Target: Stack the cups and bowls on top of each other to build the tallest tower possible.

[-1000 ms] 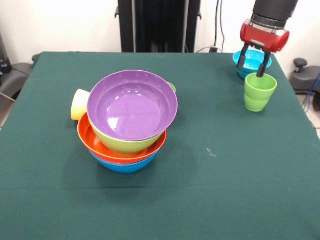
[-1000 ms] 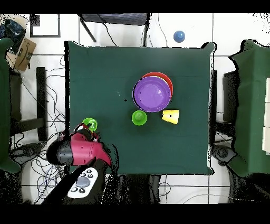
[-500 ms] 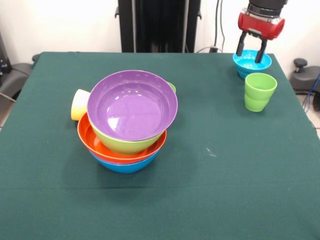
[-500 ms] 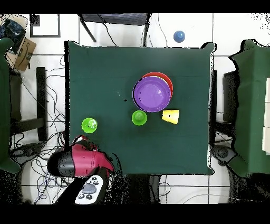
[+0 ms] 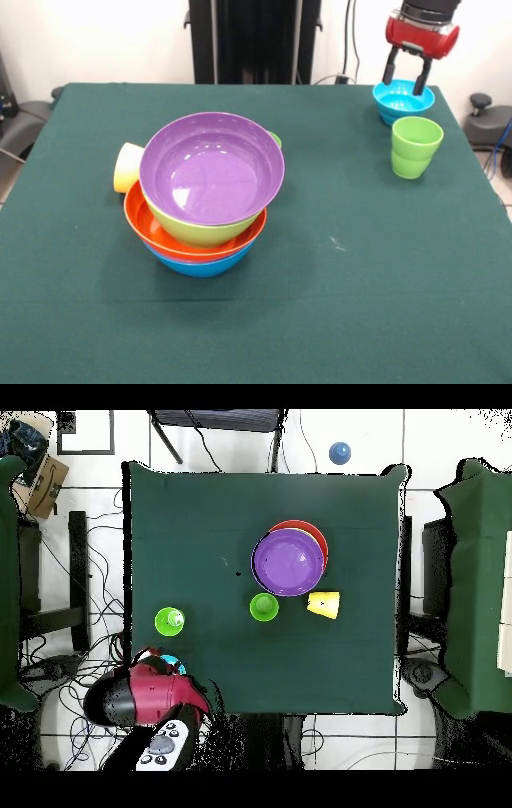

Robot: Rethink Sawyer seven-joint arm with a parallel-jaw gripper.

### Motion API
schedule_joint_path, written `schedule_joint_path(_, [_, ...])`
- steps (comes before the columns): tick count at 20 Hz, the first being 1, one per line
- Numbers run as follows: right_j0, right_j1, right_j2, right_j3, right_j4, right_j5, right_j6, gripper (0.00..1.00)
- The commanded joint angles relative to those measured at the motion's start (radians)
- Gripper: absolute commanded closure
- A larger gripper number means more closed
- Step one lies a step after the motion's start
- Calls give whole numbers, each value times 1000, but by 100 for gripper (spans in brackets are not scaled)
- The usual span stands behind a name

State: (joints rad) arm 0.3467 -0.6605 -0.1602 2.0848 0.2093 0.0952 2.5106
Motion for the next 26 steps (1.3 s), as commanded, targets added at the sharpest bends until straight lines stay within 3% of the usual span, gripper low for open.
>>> schedule_joint_path(1, [33,58,110,-2,-12,-30,105,0])
schedule_joint_path(9, [88,87,99,-29,30,-15,136,0])
schedule_joint_path(26, [127,210,95,-113,74,-74,159,0])
